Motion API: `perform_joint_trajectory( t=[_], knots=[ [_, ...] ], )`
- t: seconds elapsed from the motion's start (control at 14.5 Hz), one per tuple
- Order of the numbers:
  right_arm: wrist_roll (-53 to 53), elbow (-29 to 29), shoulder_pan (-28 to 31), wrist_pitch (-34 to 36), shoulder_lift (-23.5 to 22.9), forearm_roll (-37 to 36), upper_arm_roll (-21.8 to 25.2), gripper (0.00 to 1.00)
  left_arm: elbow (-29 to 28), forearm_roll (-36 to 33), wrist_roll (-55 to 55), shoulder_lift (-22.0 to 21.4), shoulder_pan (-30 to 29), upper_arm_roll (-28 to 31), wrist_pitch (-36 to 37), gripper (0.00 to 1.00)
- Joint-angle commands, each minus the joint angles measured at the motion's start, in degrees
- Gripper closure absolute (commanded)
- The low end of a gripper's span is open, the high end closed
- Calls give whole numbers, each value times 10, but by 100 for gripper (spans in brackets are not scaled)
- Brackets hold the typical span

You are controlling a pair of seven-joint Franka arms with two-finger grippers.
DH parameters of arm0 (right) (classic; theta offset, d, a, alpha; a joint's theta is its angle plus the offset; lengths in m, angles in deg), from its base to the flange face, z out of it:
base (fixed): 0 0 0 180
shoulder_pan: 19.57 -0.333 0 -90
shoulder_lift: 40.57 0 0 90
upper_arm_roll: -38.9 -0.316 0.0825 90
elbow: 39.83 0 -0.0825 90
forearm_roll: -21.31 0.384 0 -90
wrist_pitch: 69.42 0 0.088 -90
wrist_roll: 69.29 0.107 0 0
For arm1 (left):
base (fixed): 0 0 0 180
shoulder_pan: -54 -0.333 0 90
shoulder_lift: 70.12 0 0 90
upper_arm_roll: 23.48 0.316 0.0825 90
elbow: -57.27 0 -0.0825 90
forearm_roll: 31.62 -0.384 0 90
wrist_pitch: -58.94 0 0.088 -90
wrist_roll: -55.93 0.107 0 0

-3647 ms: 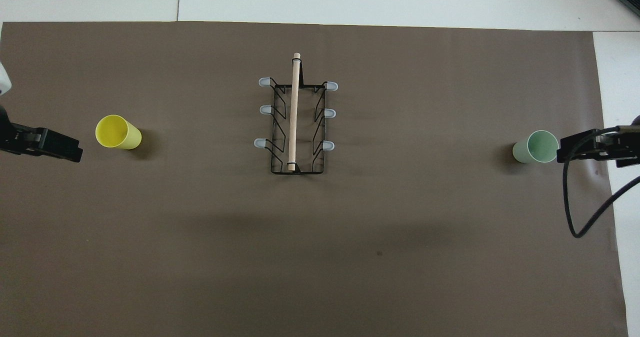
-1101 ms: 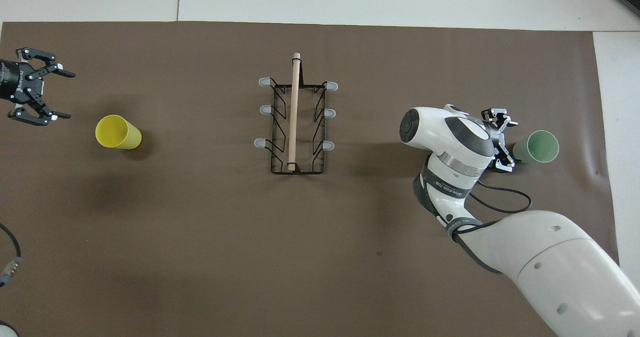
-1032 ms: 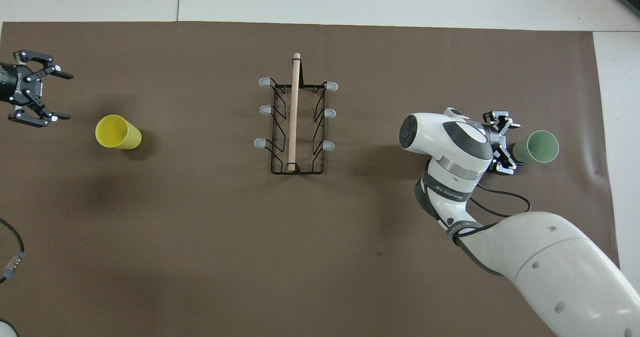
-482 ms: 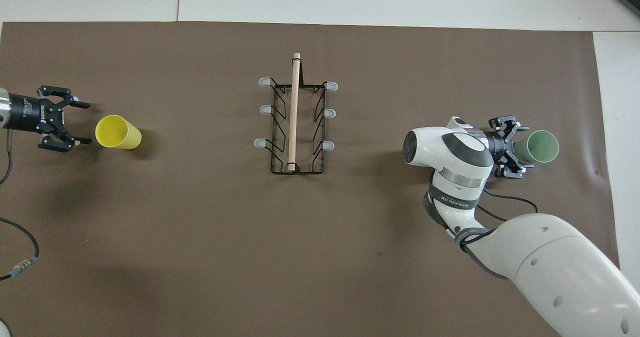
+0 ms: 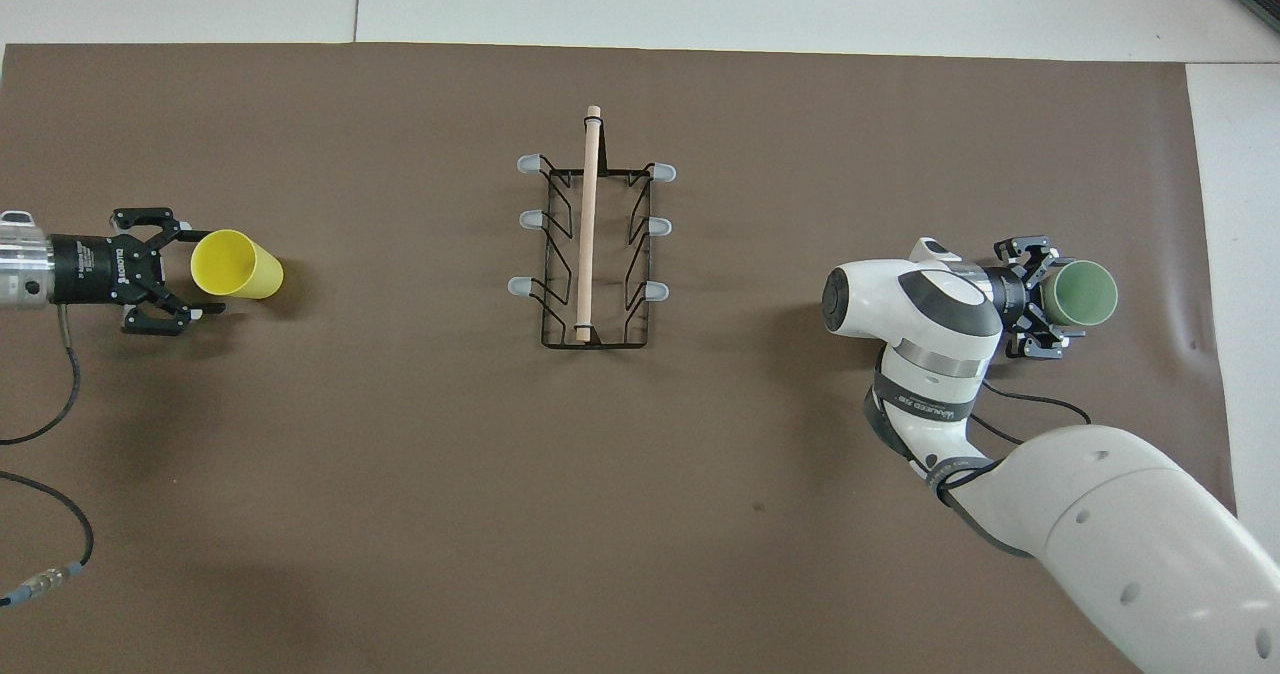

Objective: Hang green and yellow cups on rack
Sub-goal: 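Grasp and lift the yellow cup while the right gripper lifts the green cup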

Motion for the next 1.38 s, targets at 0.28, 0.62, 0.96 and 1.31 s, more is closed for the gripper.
perform_joint_trajectory(
  t=[0.28, 0.62, 0.96, 1.31],
  knots=[
    [39, -23, -2, -5, 13, 11, -10, 100, -110, 125, 59, -48, 19, 3, -64, 0],
    [14, -119, -2, -4, 49, 222, -33, 100, -121, 147, 65, -56, 33, 3, -78, 2],
    [-20, -120, 18, -35, 140, 401, -34, 100, -139, 147, 132, -78, 52, 4, -83, 100],
    [-32, -120, 32, -91, 181, 604, -33, 100, -116, 139, 131, -109, 53, 8, -80, 100]
  ],
)
